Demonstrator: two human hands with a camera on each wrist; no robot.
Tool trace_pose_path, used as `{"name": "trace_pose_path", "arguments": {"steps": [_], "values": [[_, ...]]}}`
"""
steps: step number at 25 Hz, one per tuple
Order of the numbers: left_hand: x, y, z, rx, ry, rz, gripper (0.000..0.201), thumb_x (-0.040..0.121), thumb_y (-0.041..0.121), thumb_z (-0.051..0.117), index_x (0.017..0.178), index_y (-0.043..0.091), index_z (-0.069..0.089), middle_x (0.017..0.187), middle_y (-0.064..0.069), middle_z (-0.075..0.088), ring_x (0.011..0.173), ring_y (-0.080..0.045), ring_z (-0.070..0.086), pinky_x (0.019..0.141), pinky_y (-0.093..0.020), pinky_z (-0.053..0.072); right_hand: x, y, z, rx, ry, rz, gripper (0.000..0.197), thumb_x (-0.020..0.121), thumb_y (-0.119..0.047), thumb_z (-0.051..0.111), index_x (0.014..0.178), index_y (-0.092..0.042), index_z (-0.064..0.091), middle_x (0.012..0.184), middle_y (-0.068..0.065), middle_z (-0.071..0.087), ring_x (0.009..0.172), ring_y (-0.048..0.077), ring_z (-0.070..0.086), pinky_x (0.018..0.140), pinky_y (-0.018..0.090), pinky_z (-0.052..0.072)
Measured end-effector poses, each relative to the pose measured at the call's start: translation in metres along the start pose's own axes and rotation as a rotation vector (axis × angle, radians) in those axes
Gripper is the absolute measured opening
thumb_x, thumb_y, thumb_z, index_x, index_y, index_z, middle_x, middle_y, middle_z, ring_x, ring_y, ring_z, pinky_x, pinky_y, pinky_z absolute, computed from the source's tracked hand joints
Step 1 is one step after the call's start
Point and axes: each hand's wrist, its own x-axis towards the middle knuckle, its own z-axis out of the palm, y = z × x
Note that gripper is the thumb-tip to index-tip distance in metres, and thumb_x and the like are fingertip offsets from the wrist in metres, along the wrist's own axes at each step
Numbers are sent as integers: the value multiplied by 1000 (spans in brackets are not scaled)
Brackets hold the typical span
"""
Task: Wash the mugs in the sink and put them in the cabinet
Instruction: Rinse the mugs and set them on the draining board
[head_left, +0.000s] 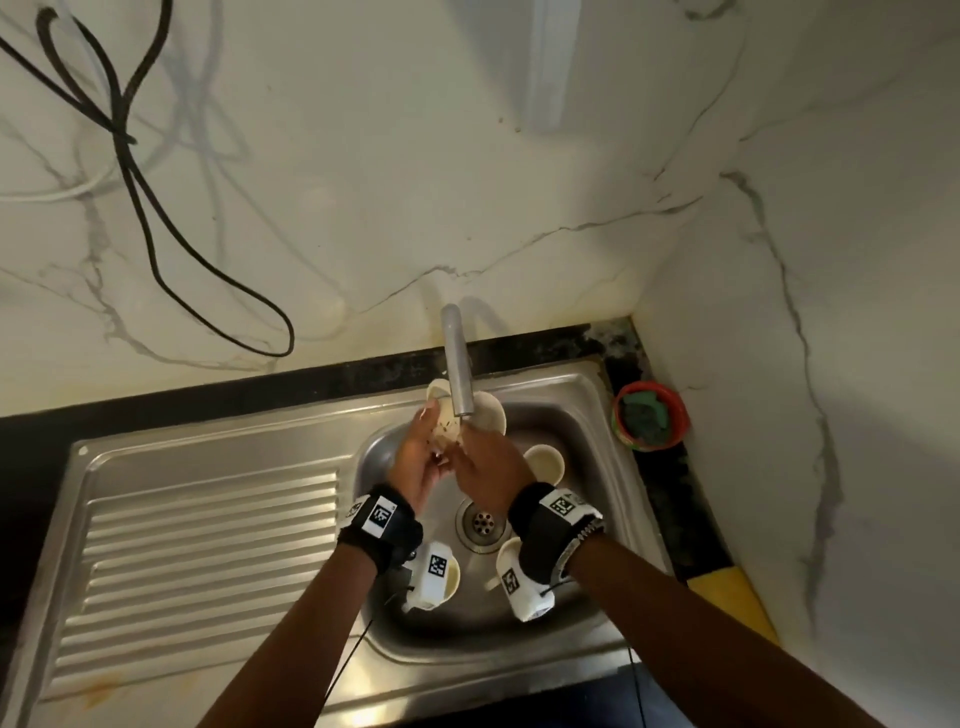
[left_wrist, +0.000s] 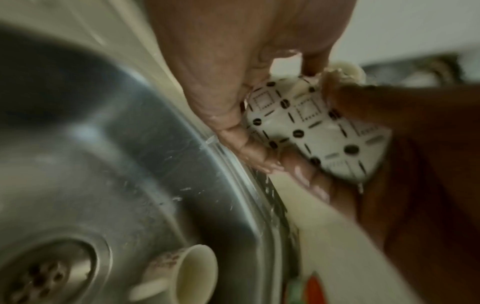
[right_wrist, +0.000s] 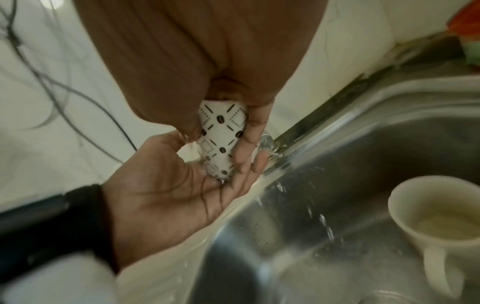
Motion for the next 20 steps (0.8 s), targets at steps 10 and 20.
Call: {"name": "trace_pose_path", "arguments": {"steps": [10, 20], "values": [[-2, 1, 25, -196, -12, -67, 62, 93, 62, 62, 120, 8, 75, 107, -19, 75, 94, -28, 74, 89, -40, 58, -1, -21, -21, 4, -36, 54, 54, 110, -47, 25, 120, -10, 63, 106, 16, 71, 91, 32, 71, 73, 32, 46], [4, -17, 15, -83, 24, -145, 51, 83, 55, 71, 109, 12, 77, 91, -11, 74, 75, -22, 66, 62, -30, 47, -16, -9, -35, -71, -312, -27, 36, 108, -32, 42, 130, -9, 58, 123, 16, 68, 109, 33, 67, 89, 36, 52]]}}
